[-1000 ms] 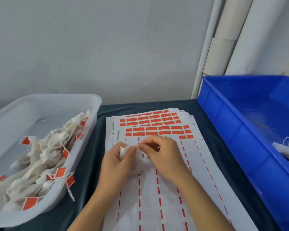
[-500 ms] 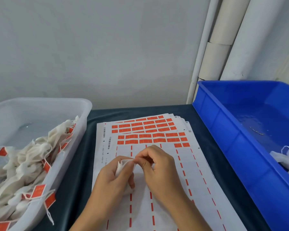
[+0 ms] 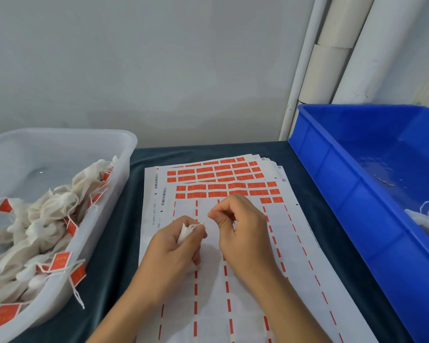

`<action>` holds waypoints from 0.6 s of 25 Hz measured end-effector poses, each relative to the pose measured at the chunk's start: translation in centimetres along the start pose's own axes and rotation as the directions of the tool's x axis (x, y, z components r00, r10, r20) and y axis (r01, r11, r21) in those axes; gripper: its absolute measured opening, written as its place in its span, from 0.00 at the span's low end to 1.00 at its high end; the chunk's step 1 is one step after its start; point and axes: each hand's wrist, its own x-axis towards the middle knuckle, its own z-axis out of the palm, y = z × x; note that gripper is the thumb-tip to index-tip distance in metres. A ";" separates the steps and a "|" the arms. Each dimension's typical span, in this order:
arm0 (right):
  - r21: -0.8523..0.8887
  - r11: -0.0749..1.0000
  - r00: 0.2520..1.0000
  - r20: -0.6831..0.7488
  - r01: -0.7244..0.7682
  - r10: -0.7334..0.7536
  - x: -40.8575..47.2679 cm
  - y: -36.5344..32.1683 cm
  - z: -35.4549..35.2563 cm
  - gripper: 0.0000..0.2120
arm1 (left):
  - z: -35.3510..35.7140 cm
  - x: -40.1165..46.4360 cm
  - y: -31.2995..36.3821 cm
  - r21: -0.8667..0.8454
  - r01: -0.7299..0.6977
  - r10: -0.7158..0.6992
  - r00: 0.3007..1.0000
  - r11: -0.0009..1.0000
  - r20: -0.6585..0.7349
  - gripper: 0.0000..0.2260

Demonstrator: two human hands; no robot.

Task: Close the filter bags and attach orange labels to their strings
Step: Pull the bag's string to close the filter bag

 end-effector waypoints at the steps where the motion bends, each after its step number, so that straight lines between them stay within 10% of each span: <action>1: -0.003 1.000 0.999 -0.034 -0.002 0.002 0.1 0.0 0.0 0.12 | 0.0 0.0 0.0 0.007 -0.001 0.001 1.000 1.000 0.002 0.12; 15: 0.049 0.994 0.954 -0.281 -0.095 0.105 0.8 0.6 -0.9 0.09 | 1.1 -0.1 -0.2 0.049 -0.060 0.059 0.998 0.997 0.030 0.20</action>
